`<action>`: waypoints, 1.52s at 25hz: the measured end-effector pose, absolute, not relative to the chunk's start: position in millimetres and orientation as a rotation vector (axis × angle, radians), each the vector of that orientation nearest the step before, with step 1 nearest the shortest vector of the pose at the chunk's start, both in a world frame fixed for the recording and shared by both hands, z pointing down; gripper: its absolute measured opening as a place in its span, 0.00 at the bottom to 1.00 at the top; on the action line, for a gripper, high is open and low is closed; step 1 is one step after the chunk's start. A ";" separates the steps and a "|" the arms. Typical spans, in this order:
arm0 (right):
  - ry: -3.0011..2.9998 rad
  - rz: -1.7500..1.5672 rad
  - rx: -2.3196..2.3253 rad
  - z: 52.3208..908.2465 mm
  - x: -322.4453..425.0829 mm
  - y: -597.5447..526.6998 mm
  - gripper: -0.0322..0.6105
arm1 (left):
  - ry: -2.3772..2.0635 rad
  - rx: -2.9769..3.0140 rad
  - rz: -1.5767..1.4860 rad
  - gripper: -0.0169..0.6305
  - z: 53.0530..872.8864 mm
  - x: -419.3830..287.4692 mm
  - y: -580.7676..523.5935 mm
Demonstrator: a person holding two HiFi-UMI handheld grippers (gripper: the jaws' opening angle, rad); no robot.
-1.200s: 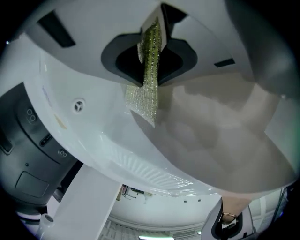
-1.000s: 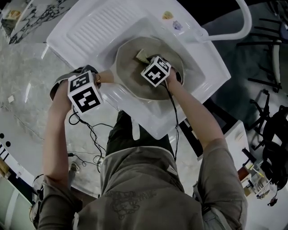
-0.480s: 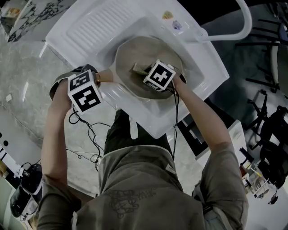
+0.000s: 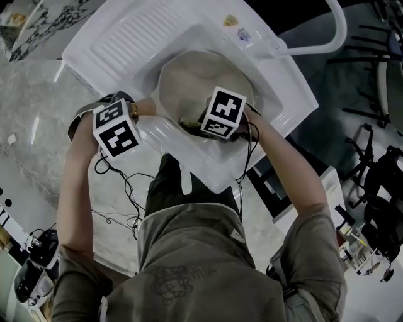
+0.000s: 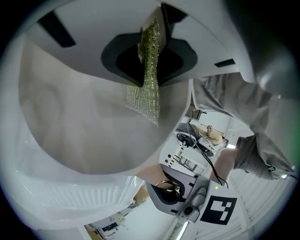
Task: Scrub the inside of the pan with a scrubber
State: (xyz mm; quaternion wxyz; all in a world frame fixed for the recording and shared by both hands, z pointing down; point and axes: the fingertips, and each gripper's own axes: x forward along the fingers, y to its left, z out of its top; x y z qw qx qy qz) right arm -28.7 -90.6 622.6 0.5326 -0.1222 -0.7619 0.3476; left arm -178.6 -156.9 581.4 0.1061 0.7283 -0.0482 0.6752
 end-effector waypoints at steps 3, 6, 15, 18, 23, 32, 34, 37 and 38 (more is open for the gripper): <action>-1.835 0.877 -0.327 612.3 -25.7 -90.7 0.18 | -0.146 2.146 1.992 0.23 581.7 -178.6 -157.3; -1.917 0.934 -0.371 590.7 -24.3 -95.1 0.17 | -0.152 2.148 1.997 0.23 582.4 -178.0 -158.1; -2.247 0.253 0.079 558.2 -21.4 -197.0 0.17 | -0.156 2.155 2.000 0.23 581.7 -176.9 -155.9; -2.216 -0.018 0.159 581.1 -20.4 -225.7 0.17 | -0.155 2.150 2.003 0.23 581.3 -178.7 -155.9; -1.941 -0.350 0.101 650.5 -2.7 -246.9 0.17 | -0.164 2.157 2.010 0.23 582.1 -177.1 -157.7; -1.740 -0.571 0.155 700.2 5.5 -264.4 0.17 | -0.161 2.157 2.009 0.23 581.8 -171.8 -155.0; -1.689 -0.586 0.112 707.2 9.2 -263.3 0.18 | -0.159 2.155 2.006 0.23 580.8 -174.4 -154.7; -1.682 -0.493 0.081 713.4 15.6 -258.5 0.18 | -0.162 2.151 2.004 0.23 580.0 -176.3 -154.9; -1.679 -0.459 0.070 714.6 18.5 -256.0 0.18 | -0.163 2.151 2.004 0.23 579.9 -176.1 -154.9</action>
